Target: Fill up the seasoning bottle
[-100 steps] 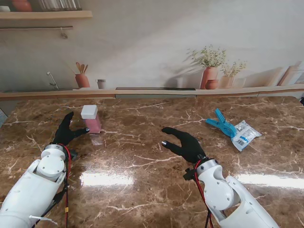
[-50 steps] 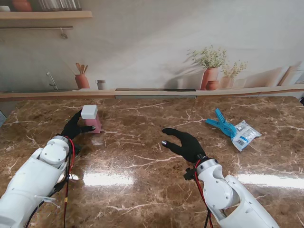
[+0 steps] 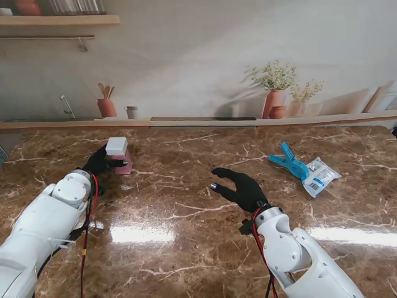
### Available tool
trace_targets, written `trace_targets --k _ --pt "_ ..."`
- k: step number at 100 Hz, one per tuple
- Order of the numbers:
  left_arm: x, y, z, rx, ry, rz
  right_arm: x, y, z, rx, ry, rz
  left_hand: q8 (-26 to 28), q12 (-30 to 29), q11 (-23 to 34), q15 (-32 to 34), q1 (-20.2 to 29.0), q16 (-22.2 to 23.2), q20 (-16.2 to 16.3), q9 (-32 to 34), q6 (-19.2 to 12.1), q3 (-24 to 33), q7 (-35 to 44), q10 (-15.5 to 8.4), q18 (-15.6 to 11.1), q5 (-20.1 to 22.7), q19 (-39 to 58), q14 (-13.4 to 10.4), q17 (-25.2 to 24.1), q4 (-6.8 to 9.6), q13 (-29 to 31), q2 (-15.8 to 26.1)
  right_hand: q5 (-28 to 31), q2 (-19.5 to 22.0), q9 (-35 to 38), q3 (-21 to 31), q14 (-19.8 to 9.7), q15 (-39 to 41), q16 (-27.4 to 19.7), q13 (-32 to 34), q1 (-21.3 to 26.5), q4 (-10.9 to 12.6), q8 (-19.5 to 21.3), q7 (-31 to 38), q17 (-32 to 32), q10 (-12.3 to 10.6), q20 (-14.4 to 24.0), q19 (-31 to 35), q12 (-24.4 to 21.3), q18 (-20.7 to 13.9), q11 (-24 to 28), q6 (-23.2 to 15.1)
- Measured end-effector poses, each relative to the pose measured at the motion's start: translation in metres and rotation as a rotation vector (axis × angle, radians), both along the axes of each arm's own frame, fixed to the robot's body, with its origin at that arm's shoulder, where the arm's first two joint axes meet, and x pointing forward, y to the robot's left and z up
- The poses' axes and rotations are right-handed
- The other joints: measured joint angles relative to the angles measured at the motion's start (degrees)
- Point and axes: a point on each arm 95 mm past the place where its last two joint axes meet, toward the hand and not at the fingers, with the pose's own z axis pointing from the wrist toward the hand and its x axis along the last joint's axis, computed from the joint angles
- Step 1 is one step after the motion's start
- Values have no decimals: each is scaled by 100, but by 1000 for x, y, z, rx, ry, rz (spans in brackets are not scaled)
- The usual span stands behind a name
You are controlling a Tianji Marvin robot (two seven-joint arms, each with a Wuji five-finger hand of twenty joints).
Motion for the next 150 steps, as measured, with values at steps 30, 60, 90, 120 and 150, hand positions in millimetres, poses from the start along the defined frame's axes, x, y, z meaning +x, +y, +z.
trace_targets --k 30,60,90,120,150 --pt "2 -4 0 -7 -13 0 1 1 0 -5 0 -19 1370 0 -34 0 445 -159 133 0 -243 -363 2043 7 149 565 -47 8 -17 7 0 10 6 8 17 -56 1 5 2 0 4 0 0 10 -1 0 6 0 2 1 1 -1" --pt "-2 -11 -7 -33 -95 84 1 1 0 -7 2 -33 3232 -94 632 158 853 141 1128 659 -15 -377 3839 -276 437 1235 513 -5 11 -119 149 23 10 57 79 -60 1 25 3 152 9 0 -1 67 17 0 68 46 3 1 8 -1" --pt "-9 -28 -9 -92 -125 82 0 2 0 -8 13 -39 3886 -289 1362 748 1599 343 1291 3492 195 -1087 3853 -366 575 1466 1613 -18 93 -152 2107 -47 132 123 222 -98 3 75 3 227 14 0 -1 90 66 0 68 114 4 1 16 -3" --pt "-8 -32 -11 -99 -129 84 -1 2 0 -6 13 -43 3964 2553 506 1784 1597 1643 1121 4764 283 -1087 3974 -232 513 1807 3261 212 114 -166 3149 -385 149 127 290 -133 3 81 3 235 74 0 -1 132 118 0 68 185 4 1 77 -3" --pt "-3 -36 -14 -122 -120 79 -2 1 0 -8 19 -43 231 3688 480 1969 1597 2548 1070 4666 296 -1090 2759 -214 199 2903 3436 370 24 -171 2871 -385 356 127 362 -64 43 139 3 238 74 0 -1 210 118 1 68 196 5 1 77 -69"
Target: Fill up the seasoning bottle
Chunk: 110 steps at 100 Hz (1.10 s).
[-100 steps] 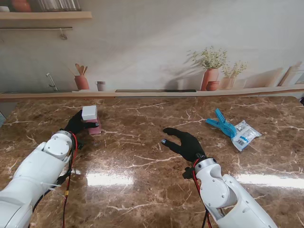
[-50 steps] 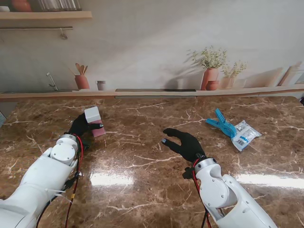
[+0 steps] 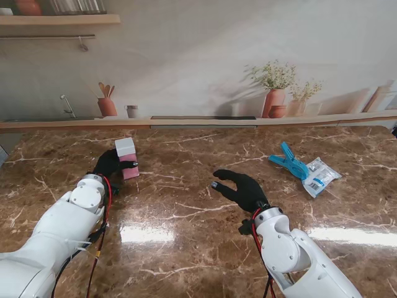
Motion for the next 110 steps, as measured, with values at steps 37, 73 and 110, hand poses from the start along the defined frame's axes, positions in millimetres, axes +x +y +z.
trace_targets --k 37,73,110 --pt "-1 -17 3 -68 56 -40 1 1 0 -5 6 -1 2401 -3069 715 -767 1495 -1464 -71 -939 50 -1678 -221 163 -475 -614 -1308 -163 -184 174 -601 608 9 -14 71 131 72 76 73 126 0 0 0 18 5 0 0 91 11 34 16 -68" --pt "-17 -51 29 7 19 -187 8 -9 5 -48 29 -20 2561 -2429 757 145 1583 -924 -228 -107 363 -2722 318 664 1013 -600 180 431 300 396 843 719 69 -196 218 371 191 374 314 634 0 0 0 94 300 8 130 522 130 242 108 -71" --pt "-39 -111 68 59 -50 -407 11 -19 33 -180 29 -20 1219 -2172 936 648 1154 -570 -293 178 581 -2400 568 865 1118 -367 467 675 388 374 1093 719 -256 -1206 -93 1019 196 366 442 667 363 0 2 -6 339 12 231 666 139 355 -16 3"
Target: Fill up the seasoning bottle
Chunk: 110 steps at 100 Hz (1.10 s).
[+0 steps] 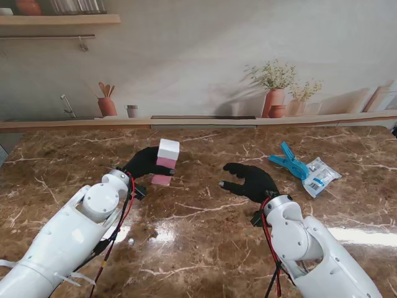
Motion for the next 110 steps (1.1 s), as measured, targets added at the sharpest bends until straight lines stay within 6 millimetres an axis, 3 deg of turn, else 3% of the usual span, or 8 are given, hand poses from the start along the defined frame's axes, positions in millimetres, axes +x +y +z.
trace_targets --k 17,30,53,80,99,110 --pt "-13 -30 1 10 7 -94 3 3 15 -79 7 42 -141 150 56 71 -67 71 0 10 1 8 34 3 7 54 85 15 39 0 12 -1 -652 -461 -728 -327 1 -132 30 -245 647 -71 -6 -340 -204 0 162 -16 1 3 -69 293" --pt "-19 -45 -4 16 27 -147 5 7 30 -106 12 85 -148 272 56 72 -67 143 0 10 1 9 34 10 9 57 87 21 39 0 12 -1 -1022 -710 -1191 -692 0 -287 72 -659 718 -72 -1 -566 -345 26 360 -124 1 22 -145 455" --pt "-27 -69 -1 52 4 -255 7 12 54 -165 30 143 -273 605 84 213 -126 337 0 10 7 9 50 25 15 85 110 27 53 0 6 -1 -1311 -925 -1399 -753 1 -291 105 -857 710 -72 226 -583 -403 93 722 -217 1 80 -134 720" --pt "-30 -86 2 73 -67 -322 17 18 69 -204 105 238 -502 1102 135 372 -142 724 0 10 81 9 97 131 7 123 239 161 103 0 -1 -1 -1310 -935 -1389 -693 1 -221 155 -847 535 -72 575 -345 -355 134 890 -305 140 104 -60 786" --pt "-32 -89 1 78 -64 -335 23 24 74 -197 114 279 -503 1339 135 615 -143 1046 0 8 143 9 120 203 -4 125 239 297 103 0 -144 -1 -992 -939 -960 -604 -10 311 829 -366 471 -130 815 -201 -125 124 1235 -224 698 148 401 737" --pt "-32 -91 1 87 -67 -349 24 28 73 -214 105 290 -503 1346 137 637 -143 1067 0 8 180 9 151 207 -5 125 239 307 101 0 -145 -1 -803 -939 -706 -605 -10 487 833 -239 471 -131 896 -203 10 74 1311 -93 839 156 519 809"
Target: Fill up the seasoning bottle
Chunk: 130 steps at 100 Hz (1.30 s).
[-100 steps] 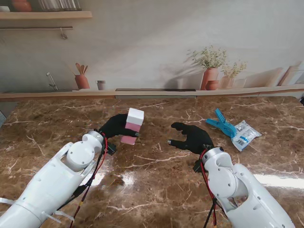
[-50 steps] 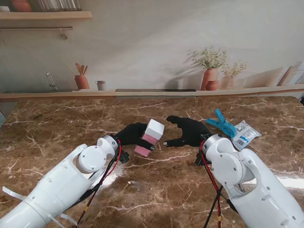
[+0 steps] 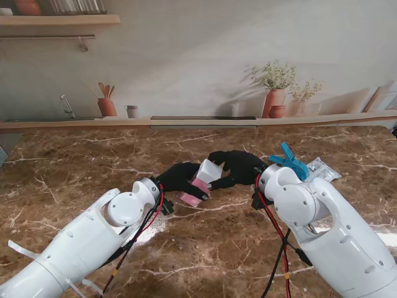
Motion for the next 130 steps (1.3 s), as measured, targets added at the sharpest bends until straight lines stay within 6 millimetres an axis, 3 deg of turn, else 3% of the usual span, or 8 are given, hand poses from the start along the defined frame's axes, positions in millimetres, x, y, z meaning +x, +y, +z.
trace_targets --k 38,79,92,104,112,117,125,130 --pt "-5 0 -5 -6 6 -15 9 5 -9 33 -47 37 -7 59 99 2 0 34 0 0 2 1 6 52 -2 238 0 69 -2 1 -54 -188 1364 -53 1553 -331 -141 1944 1275 1443 479 -1 532 695 963 99 375 1628 1058 169 684 -10" --pt "-8 -2 -9 -52 28 -12 11 11 -15 -27 -95 82 245 150 143 6 0 136 0 0 2 1 6 90 -4 242 1 76 -3 1 -54 -192 1502 -340 1707 -494 -177 2104 1288 1605 1303 -177 592 845 992 22 383 1913 1277 220 1036 -17" --pt "-9 -3 -10 -52 28 -12 10 14 -16 -12 -132 93 355 199 143 6 0 144 0 0 2 1 6 99 -6 242 1 77 -3 1 -55 -193 1670 -1246 1790 704 -72 2264 1502 1667 1442 -1180 530 1040 1103 157 382 2072 1849 222 841 -146" --pt "-9 -3 -10 -53 27 -13 10 14 -20 19 -151 129 503 207 216 6 0 144 0 0 2 1 93 107 -8 243 1 82 -4 9 -55 -333 1670 -1558 1793 1330 179 2190 1850 1637 1536 -1414 183 1168 1018 297 382 2053 2186 223 563 -146" --pt "-10 -3 -10 -54 32 -15 11 12 -21 61 -125 155 510 207 240 6 0 144 0 0 2 1 158 108 -10 244 1 84 -6 13 -55 -394 1657 -1690 1497 1603 317 1845 2004 1328 1906 -1487 95 902 797 379 381 1803 2212 134 423 -146" --pt "-10 -3 -10 -58 37 -14 10 11 -22 65 -126 182 510 206 241 31 0 145 0 0 2 1 158 112 -10 244 1 84 -10 13 -55 -388 1580 -1761 1095 2283 319 1408 1916 854 2082 -1486 54 540 531 379 374 1414 1610 101 420 -245" --pt "-11 -4 -9 -65 40 -10 8 12 -22 56 -133 235 511 207 242 71 0 146 0 0 11 48 158 112 -10 244 1 84 -17 13 -55 -383 1201 -1680 148 3254 -229 774 905 -195 2580 -961 -425 1 -134 -248 371 661 693 -91 11 -1366" --pt "-11 -4 -9 -66 38 -9 6 11 -24 50 -92 257 511 206 243 71 0 151 0 0 44 101 158 116 -10 244 1 84 -42 13 -55 -383 791 -1425 -511 3501 -246 439 442 -847 2702 -675 -883 -351 -531 -312 350 286 294 -148 -208 -1838"
